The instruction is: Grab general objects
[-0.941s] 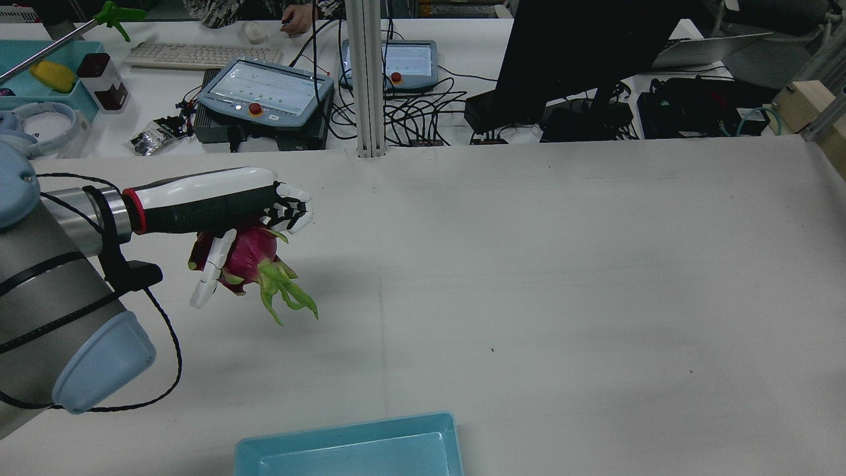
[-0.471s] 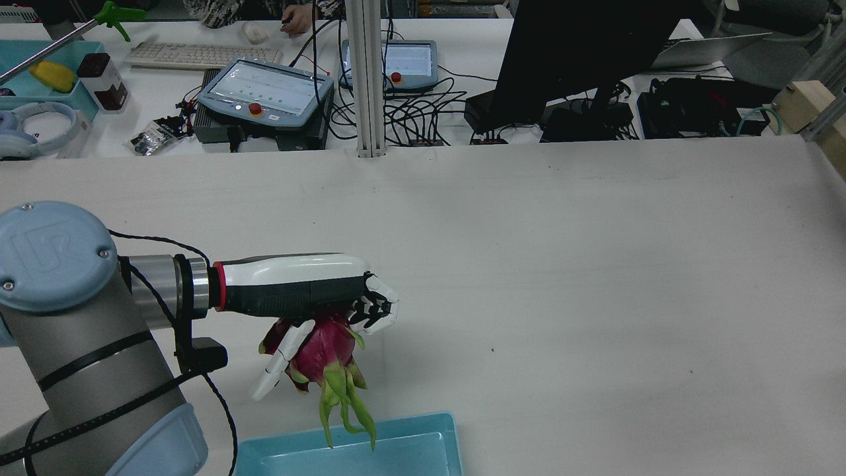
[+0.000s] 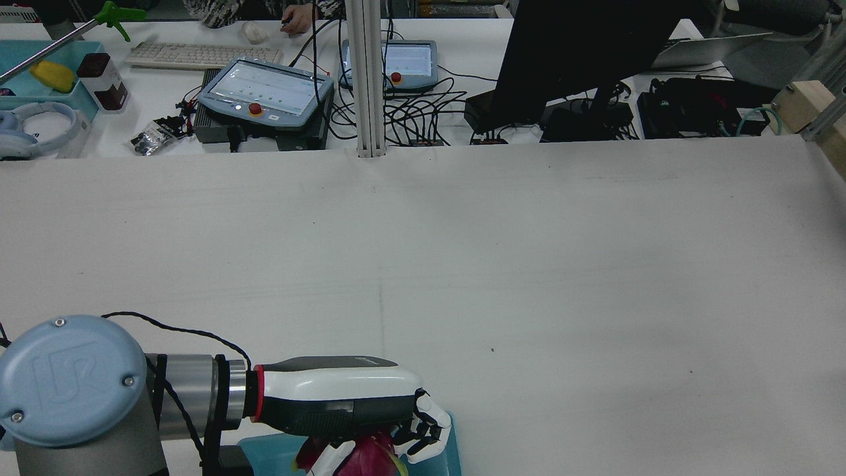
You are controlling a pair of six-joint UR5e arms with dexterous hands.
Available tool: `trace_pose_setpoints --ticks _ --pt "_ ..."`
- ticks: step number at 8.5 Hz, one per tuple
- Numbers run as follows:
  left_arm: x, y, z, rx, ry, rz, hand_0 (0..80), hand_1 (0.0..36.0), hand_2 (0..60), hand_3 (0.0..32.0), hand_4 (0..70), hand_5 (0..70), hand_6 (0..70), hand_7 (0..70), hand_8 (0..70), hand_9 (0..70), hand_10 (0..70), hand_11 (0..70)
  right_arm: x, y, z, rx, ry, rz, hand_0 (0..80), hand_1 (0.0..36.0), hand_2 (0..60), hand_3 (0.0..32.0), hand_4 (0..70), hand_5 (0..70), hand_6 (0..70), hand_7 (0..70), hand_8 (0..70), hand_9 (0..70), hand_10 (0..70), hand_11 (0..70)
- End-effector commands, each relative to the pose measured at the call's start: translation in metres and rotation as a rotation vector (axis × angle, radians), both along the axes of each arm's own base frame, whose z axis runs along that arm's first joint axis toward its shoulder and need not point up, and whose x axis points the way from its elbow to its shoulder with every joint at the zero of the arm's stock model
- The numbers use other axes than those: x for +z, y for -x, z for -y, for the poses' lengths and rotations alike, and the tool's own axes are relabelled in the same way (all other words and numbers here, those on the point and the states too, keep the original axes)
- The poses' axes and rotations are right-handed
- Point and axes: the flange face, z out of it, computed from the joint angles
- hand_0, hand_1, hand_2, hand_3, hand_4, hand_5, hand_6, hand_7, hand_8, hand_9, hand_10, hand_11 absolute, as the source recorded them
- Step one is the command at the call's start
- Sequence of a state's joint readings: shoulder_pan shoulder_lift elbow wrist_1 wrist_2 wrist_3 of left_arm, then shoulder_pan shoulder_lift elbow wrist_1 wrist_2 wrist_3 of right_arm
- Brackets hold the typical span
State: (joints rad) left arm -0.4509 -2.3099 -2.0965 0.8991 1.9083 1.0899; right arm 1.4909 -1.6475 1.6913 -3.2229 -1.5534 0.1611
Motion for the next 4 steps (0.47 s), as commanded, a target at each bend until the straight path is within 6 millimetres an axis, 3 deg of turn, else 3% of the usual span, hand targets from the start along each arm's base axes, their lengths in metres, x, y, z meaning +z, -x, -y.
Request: trace_pose_setpoints --ticks 1,2,3,4 --pt "-0.007 -0.025 -0.038 0.045 0.005 -0.047 80.0 36.0 60.0 13.2 26.7 70.0 54.1 70.0 50.9 70.0 55.7 70.0 0.0 0.0 0.0 0.0 -0.001 0.0 0.0 0.0 0.0 0.0 0.0 0.0 0.0 0.0 0.0 0.0 0.0 0.0" --pt "-0.005 -0.027 -0.043 0.052 0.009 -0.039 80.0 36.0 59.6 15.2 20.1 70.0 35.3 70.0 32.1 49.3 40.6 61.2 0.0 0.0 0.0 0.0 0.001 0.0 0.0 0.0 0.0 0.0 0.0 0.0 0.0 0.0 0.0 0.0 0.0 0.0" --pt "-0.001 -0.034 -0.055 0.076 0.011 -0.033 80.0 34.3 7.9 23.4 8.9 70.0 12.4 40.4 10.5 20.1 16.8 28.2 0.0 0.0 0.0 0.001 -0.001 0.0 0.0 0.0 0.0 0.0 0.0 0.0 0.0 0.0 0.0 0.0 0.0 0.0" --pt "-0.002 -0.031 -0.056 0.049 0.018 -0.045 80.0 27.4 0.0 25.6 2.1 70.0 3.6 20.1 3.7 7.2 7.6 14.5 0.001 0.0 0.0 0.001 0.001 0.0 0.0 0.0 0.0 0.0 0.0 0.0 0.0 0.0 0.0 0.0 0.0 0.0"
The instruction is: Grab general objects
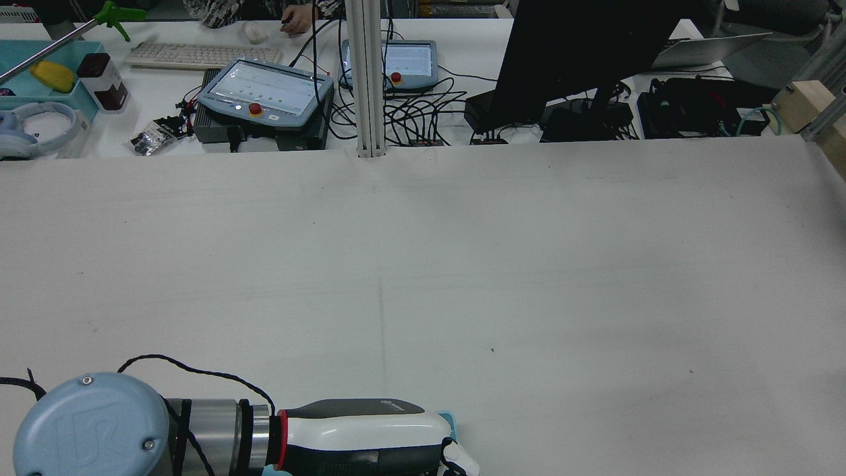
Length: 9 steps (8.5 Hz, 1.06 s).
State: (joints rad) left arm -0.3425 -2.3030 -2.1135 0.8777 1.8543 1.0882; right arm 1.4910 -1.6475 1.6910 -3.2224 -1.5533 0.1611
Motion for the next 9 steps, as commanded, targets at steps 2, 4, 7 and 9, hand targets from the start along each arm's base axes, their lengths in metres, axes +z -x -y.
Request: trace_pose_setpoints --ticks 2,4,7,9 --pt "0.01 0.008 -0.012 -0.036 0.022 -0.015 80.0 21.9 0.0 25.8 3.2 69.8 0.3 9.0 0.0 0.4 2.6 6.9 0.001 0.0 0.0 0.001 0.001 0.0 0.0 0.0 0.0 0.0 0.0 0.0 0.0 0.0 0.0 0.0 0.0 0.0" --pt "0.022 0.01 -0.008 -0.044 0.029 0.009 77.9 20.0 0.0 30.6 0.0 52.8 0.0 5.7 0.0 0.0 1.2 5.2 0.001 0.0 0.0 0.001 0.001 0.0 0.0 0.0 0.0 0.0 0.0 0.0 0.0 0.0 0.0 0.0 0.0 0.0" --pt "0.069 0.082 0.088 -0.256 0.071 0.077 79.1 20.8 0.0 25.8 0.0 54.7 0.0 5.9 0.0 0.0 1.7 6.0 0.0 0.0 0.0 0.001 0.0 0.0 0.0 0.0 0.0 0.0 0.0 0.0 0.0 0.0 0.0 0.0 0.0 0.0" --pt "0.172 0.135 0.198 -0.346 0.214 -0.014 75.9 20.9 0.0 28.4 0.0 61.7 0.0 6.9 0.0 0.0 3.3 8.3 0.0 0.0 0.0 0.001 0.0 0.0 0.0 0.0 0.0 0.0 0.0 0.0 0.0 0.0 0.0 0.0 0.0 0.0"
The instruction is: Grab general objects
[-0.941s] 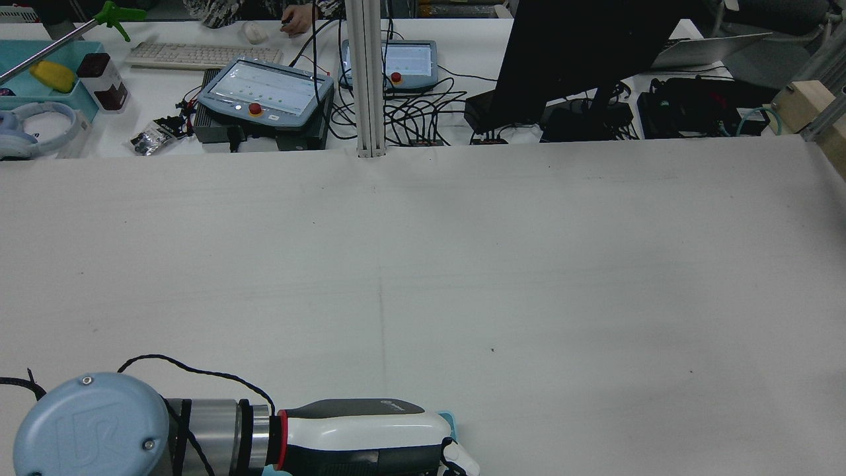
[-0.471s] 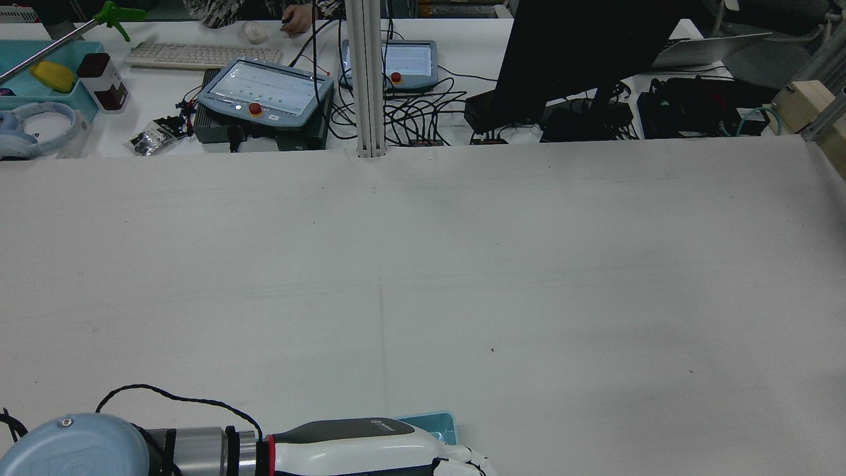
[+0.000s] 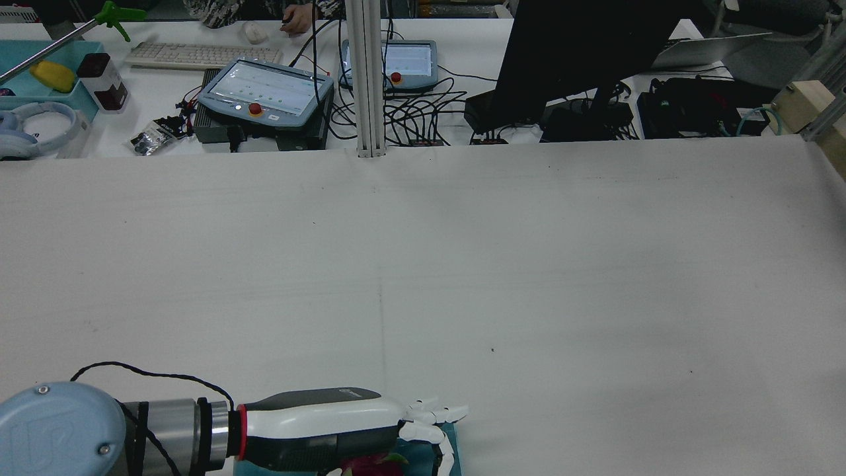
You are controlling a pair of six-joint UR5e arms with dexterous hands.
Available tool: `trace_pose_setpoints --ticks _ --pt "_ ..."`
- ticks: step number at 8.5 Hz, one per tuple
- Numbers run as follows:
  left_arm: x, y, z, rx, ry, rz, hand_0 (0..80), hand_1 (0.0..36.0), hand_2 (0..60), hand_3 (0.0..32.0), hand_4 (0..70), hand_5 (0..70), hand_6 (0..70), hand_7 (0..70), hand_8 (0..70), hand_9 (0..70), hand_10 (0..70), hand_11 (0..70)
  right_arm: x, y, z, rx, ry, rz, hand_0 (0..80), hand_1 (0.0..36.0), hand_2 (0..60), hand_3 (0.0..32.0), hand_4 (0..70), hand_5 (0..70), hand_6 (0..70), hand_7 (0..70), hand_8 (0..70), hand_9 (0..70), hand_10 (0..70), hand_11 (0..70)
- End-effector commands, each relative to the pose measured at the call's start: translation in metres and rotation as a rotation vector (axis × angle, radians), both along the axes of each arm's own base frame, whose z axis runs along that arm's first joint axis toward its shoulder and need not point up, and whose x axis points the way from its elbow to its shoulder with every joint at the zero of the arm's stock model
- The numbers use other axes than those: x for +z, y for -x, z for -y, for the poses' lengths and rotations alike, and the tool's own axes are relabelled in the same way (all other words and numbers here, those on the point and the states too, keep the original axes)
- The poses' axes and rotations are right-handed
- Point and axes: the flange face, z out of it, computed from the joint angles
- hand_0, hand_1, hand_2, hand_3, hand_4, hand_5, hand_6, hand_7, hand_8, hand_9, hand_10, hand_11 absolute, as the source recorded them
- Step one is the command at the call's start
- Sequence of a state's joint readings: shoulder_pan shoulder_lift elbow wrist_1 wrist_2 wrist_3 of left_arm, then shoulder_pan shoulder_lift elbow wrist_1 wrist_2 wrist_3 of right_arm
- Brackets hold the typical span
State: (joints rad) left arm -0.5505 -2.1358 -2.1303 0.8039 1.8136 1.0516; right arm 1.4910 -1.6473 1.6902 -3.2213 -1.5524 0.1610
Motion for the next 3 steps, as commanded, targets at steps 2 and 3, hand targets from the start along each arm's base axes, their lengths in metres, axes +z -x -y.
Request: trace_pose_setpoints --ticks 2,3 --pt "0.184 0.171 0.186 -0.301 0.246 -0.191 79.7 21.7 0.0 27.8 0.0 70.0 1.2 16.5 3.1 2.5 4.3 9.3 0.001 0.0 0.0 0.0 0.002 0.0 0.0 0.0 0.0 0.0 0.0 0.0 0.0 0.0 0.0 0.0 0.0 0.0" --pt "0.194 0.236 0.213 -0.421 0.258 -0.199 80.0 23.4 0.0 10.8 9.8 70.0 5.7 19.3 5.1 3.3 3.3 7.8 0.001 0.0 0.0 0.0 0.002 0.0 0.0 0.0 0.0 0.0 0.0 0.0 0.0 0.0 0.0 0.0 0.0 0.0"
